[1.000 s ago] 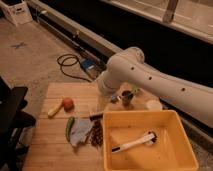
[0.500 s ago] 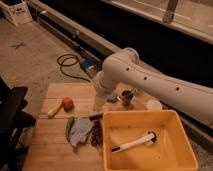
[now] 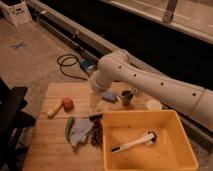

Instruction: Place apple in paper cup

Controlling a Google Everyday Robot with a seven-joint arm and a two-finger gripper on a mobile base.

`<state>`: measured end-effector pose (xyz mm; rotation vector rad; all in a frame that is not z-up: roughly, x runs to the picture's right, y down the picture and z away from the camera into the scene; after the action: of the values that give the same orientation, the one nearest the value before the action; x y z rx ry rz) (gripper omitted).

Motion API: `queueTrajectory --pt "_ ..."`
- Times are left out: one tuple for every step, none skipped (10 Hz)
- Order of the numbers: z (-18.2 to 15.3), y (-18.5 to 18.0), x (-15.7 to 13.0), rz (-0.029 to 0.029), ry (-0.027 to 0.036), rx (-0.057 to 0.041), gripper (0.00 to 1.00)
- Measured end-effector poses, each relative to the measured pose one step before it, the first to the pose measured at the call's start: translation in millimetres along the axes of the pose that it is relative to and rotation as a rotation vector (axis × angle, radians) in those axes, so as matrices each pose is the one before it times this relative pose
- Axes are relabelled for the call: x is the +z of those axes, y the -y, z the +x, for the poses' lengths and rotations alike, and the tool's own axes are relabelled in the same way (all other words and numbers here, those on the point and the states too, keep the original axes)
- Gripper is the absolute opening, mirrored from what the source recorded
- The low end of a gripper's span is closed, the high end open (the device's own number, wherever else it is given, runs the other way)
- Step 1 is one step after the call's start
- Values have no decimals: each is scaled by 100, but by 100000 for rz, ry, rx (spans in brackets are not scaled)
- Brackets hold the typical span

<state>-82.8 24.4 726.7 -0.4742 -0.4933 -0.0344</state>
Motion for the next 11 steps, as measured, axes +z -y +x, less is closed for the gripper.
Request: queueTrajectory --pt "-553 674 1672 -1286 1143 -491 80" --pt "-351 833 2026 -1841 883 -665 80" --pt "117 811 1758 -1466 888 85 80" --pt "153 561 1395 -663 801 584 80" --pt "-376 511 1294 -223 1325 105 80" --pt "-203 317 933 -83 2034 -249 80" --pt "-5 369 654 392 1696 -372 80" --pt "-180 352 390 366 1150 -306 80" --pt "-553 358 703 111 849 -1211 80" --pt "-254 34 121 -35 98 -413 80" --pt "232 43 -156 259 -120 347 80"
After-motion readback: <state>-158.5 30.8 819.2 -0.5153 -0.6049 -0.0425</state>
